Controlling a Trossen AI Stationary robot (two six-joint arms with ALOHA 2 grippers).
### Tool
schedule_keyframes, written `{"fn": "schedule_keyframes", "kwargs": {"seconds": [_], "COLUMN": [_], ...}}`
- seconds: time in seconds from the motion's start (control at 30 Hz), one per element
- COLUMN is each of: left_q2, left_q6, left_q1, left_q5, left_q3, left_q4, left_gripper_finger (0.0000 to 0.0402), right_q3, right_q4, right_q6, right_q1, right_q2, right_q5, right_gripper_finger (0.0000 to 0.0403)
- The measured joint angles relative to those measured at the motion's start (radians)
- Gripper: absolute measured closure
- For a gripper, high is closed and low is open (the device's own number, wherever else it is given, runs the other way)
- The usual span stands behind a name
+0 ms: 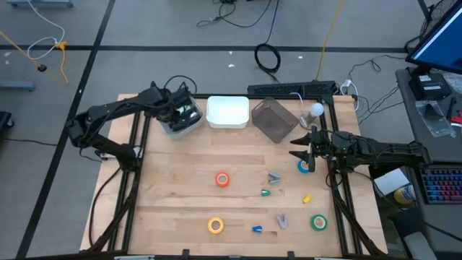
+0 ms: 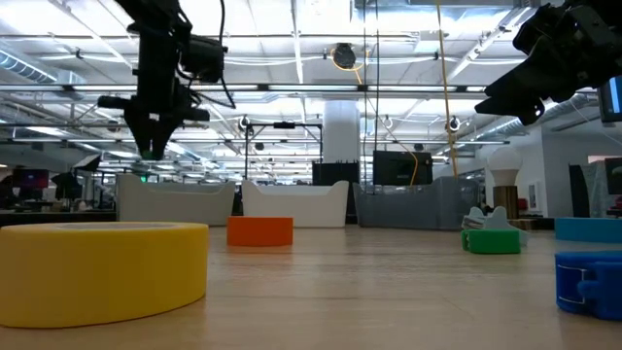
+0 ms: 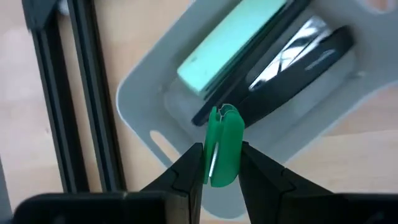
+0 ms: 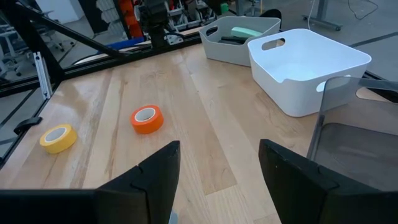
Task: Pick and place Stapler, Stapler remover, tape
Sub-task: Put the left green stapler into the gray bin
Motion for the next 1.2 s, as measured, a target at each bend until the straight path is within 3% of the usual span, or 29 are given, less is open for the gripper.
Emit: {"fn": "schedule_keyframes", "kwargs": {"seconds": [0.2,0.47,1.2], "left_q2": [0.063,0.125,0.227], "left_q6": [-0.029,-0.115,-0.047], "left_q1": [0.024,0.051,0.152], "left_q5": [0.001,-0.076,-0.122], "left_q3": [0.000,0.000,-0.001], "left_q4": [-0.055,-0.078,-0.036], "left_gripper_finger": [0.0309,0.0309,0.0309], "right_q3": [0.000,0.000,0.000], "right_q4": [0.000,0.000,0.000], "right_q6": [0.000,0.000,0.008], "right_q1": [0.000,0.000,0.000], "right_q2": [0.000,0.000,0.000], "right_q5": [0.000,0.000,0.000], "right_gripper_finger": [0.0193,0.0193,0.0193]}}
